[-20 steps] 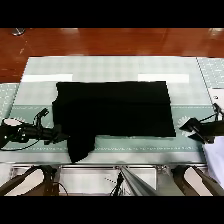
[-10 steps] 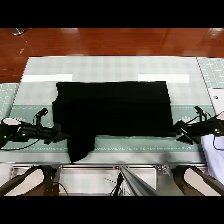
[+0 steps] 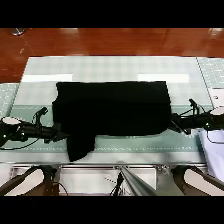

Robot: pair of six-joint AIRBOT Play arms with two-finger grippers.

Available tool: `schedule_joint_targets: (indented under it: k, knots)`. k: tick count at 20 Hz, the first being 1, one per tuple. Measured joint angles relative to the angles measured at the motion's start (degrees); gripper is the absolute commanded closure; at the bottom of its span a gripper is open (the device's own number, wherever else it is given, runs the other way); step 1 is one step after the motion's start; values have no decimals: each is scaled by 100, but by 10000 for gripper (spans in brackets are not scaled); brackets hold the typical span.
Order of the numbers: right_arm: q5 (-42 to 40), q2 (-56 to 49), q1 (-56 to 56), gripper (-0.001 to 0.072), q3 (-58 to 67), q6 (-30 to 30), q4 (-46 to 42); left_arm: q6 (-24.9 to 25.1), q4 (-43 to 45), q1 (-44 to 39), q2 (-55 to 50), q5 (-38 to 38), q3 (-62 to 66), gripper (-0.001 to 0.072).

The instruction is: Fold the shirts.

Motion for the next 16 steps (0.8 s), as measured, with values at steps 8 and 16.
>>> schedule_joint_targets:
  k: [8, 16]
  knots:
    - [490, -223, 13, 689, 1362, -247, 269, -155, -334, -26, -225, -289, 1547, 686]
    - [396, -1604, 247, 689, 3091, -328, 835, -802, -466, -549, -1945, 92, 3805, 686]
